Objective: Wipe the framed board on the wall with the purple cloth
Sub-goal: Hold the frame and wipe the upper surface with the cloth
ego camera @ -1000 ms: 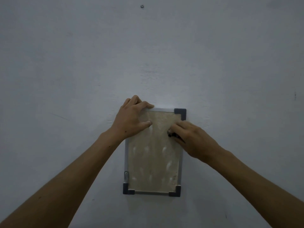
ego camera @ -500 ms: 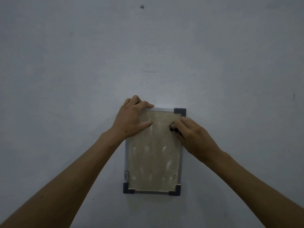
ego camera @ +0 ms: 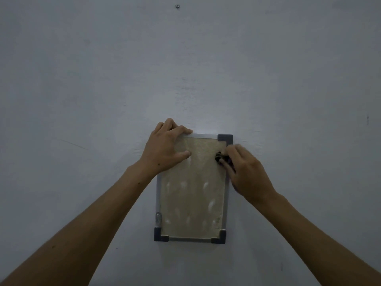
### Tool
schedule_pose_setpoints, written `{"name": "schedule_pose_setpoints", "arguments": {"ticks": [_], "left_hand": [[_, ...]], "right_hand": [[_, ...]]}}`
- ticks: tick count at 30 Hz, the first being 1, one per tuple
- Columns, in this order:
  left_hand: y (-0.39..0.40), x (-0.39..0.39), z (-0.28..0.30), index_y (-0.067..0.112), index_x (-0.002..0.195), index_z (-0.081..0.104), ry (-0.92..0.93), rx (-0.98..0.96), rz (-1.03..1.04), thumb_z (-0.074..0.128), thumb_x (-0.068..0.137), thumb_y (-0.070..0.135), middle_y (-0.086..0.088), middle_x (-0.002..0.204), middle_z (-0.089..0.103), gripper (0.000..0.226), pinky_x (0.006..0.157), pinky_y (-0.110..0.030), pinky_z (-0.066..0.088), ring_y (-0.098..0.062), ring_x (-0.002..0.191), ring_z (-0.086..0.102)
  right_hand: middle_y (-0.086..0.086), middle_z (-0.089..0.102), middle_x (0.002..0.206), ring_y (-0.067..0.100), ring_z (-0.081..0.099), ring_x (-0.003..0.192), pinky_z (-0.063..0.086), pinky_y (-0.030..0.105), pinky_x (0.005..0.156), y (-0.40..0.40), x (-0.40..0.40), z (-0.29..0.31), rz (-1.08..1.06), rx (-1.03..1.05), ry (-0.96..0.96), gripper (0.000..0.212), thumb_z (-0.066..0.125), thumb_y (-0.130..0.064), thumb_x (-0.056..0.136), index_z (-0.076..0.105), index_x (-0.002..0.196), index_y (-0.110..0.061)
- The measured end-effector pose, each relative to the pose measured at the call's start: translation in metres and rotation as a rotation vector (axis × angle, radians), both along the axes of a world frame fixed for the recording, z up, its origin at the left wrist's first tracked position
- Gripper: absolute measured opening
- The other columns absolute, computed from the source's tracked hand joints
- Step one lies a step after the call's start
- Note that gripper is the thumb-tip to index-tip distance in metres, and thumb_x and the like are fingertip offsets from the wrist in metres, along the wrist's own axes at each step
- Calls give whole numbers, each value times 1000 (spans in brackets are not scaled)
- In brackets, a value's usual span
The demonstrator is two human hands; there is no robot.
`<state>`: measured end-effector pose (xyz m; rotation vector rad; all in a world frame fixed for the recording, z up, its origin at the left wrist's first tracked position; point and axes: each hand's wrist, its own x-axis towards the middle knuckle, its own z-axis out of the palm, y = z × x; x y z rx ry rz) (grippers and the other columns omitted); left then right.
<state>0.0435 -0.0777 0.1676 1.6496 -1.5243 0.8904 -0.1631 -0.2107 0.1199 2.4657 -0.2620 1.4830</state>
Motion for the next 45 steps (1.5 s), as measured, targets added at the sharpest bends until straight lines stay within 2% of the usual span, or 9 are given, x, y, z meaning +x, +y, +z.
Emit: {"name": "schedule_pose_setpoints", "arguments": {"ticks": [11, 15, 20, 24, 28, 32, 36, 40, 45], "left_hand": [[0, 1, 0, 28, 129, 60, -15, 3, 0, 77, 78, 41, 7, 103, 41, 56, 87, -24, 35, -11, 99, 39], [-2, 1, -2, 28, 128, 60, -6, -11, -3, 78, 77, 41, 7, 103, 41, 56, 88, -26, 37, -11, 99, 38], [0, 2, -1, 28, 128, 60, -20, -6, -4, 78, 77, 40, 7, 103, 41, 56, 88, -27, 39, -10, 99, 38], [-1, 2, -2, 29, 128, 60, -11, -11, 1, 78, 77, 41, 7, 104, 41, 56, 88, -26, 36, -10, 100, 38], [0, 3, -2, 29, 128, 60, -16, -3, 4, 77, 77, 40, 6, 104, 42, 55, 88, -25, 37, -11, 100, 40], [-1, 2, -3, 29, 128, 60, -7, -5, 5, 78, 77, 41, 6, 104, 43, 55, 87, -25, 37, -13, 100, 41], [0, 3, -1, 30, 128, 60, -18, 1, 5, 77, 77, 40, 6, 104, 42, 55, 87, -25, 37, -13, 100, 41], [-2, 3, -2, 29, 128, 60, -9, -7, 0, 78, 77, 41, 6, 104, 42, 56, 86, -25, 35, -12, 100, 39], [0, 4, -2, 29, 129, 60, -19, -1, 9, 78, 77, 42, 6, 104, 42, 56, 86, -24, 34, -11, 99, 39]], "right_hand": [[7, 63, 105, 17, 62, 86, 61, 33, 70, 2, 6, -23, 21, -132, 131, 17, 56, -27, 97, 60, 107, -13], [7, 61, 102, 17, 59, 83, 58, 29, 70, -3, 6, -15, -4, 88, -144, 13, 62, -20, 97, 60, 104, -8], [7, 63, 104, 18, 61, 84, 61, 34, 67, 3, 10, -21, 6, -123, 89, 15, 57, -24, 98, 61, 105, -11], [7, 61, 101, 18, 59, 84, 58, 36, 70, -1, 8, -11, -10, 88, -166, 12, 62, -18, 98, 60, 104, -8], [8, 63, 105, 19, 62, 86, 61, 35, 67, 6, 12, -23, 2, -156, 115, 16, 60, -24, 97, 62, 108, -12], [8, 60, 100, 18, 58, 83, 58, 34, 67, 0, 11, -6, -16, 71, -174, 12, 62, -18, 98, 60, 102, -7], [7, 61, 103, 18, 59, 84, 60, 35, 65, 6, 14, -13, 13, -183, 145, 15, 57, -23, 98, 61, 107, -11], [7, 60, 99, 20, 58, 82, 57, 37, 66, 2, 13, 3, -27, -1, -96, 13, 60, -21, 99, 60, 102, -8], [7, 64, 103, 20, 61, 87, 59, 35, 62, 9, 16, 1, -4, -269, 212, 17, 60, -22, 97, 63, 108, -11]]}}
